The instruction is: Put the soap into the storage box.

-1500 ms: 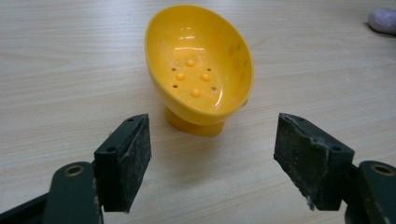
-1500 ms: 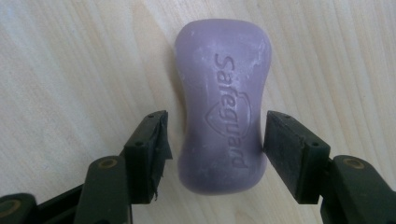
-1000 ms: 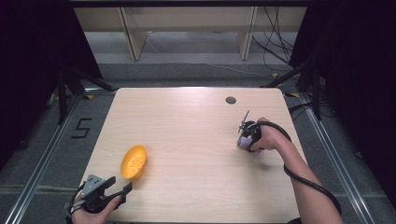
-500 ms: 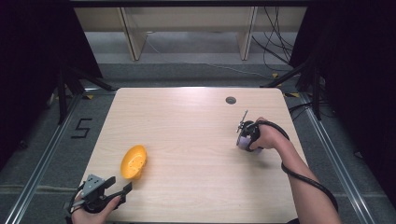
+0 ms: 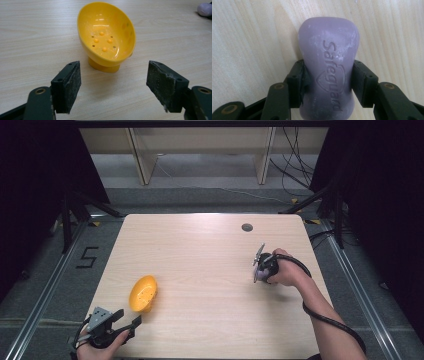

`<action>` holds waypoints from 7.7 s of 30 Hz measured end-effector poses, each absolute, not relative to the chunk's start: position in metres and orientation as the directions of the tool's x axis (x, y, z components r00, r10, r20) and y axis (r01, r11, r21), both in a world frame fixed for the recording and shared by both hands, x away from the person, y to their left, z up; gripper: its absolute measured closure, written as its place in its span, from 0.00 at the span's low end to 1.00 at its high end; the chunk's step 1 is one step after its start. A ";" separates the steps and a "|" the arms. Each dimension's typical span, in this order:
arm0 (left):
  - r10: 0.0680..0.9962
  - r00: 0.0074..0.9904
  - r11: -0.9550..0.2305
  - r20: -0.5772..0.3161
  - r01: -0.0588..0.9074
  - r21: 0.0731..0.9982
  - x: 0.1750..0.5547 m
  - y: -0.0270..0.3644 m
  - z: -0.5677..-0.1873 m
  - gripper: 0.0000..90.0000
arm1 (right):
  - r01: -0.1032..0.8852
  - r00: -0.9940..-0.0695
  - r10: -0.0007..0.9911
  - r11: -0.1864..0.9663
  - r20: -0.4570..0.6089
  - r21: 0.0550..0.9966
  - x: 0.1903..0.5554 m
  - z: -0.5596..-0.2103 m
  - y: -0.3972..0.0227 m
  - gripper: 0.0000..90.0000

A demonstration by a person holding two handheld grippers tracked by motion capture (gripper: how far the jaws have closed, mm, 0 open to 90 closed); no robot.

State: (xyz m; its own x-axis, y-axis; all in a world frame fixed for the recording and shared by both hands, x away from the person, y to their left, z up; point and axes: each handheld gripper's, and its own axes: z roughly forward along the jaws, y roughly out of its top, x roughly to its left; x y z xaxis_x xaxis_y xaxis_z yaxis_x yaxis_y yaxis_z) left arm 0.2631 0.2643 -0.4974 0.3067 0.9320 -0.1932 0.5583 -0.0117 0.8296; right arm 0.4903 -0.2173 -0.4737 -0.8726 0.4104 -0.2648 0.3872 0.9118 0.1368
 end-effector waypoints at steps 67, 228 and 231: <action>0.935 0.298 -0.005 -0.191 0.551 0.835 0.263 0.264 -0.497 0.31 | -0.097 -0.695 0.158 0.946 -0.702 0.309 0.344 -0.409 -0.167 0.56; 0.584 0.779 -0.249 -0.227 0.439 0.864 0.357 0.058 -0.415 0.66 | -0.106 -0.632 0.247 0.911 -0.734 0.398 0.310 -0.423 -0.175 0.38; 0.591 0.774 -0.249 -0.225 0.440 0.863 0.358 0.059 -0.414 0.66 | -0.113 -0.634 0.241 0.911 -0.735 0.397 0.313 -0.425 -0.181 0.38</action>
State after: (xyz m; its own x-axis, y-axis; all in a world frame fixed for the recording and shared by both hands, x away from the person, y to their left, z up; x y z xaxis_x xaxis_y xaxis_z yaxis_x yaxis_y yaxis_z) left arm 0.3576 0.0593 -0.4140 0.7744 0.5914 -0.2248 0.4403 -0.2487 0.8627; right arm 0.3130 -0.1806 -0.4249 -0.6342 0.2413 -0.7345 -0.1131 0.9109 0.3969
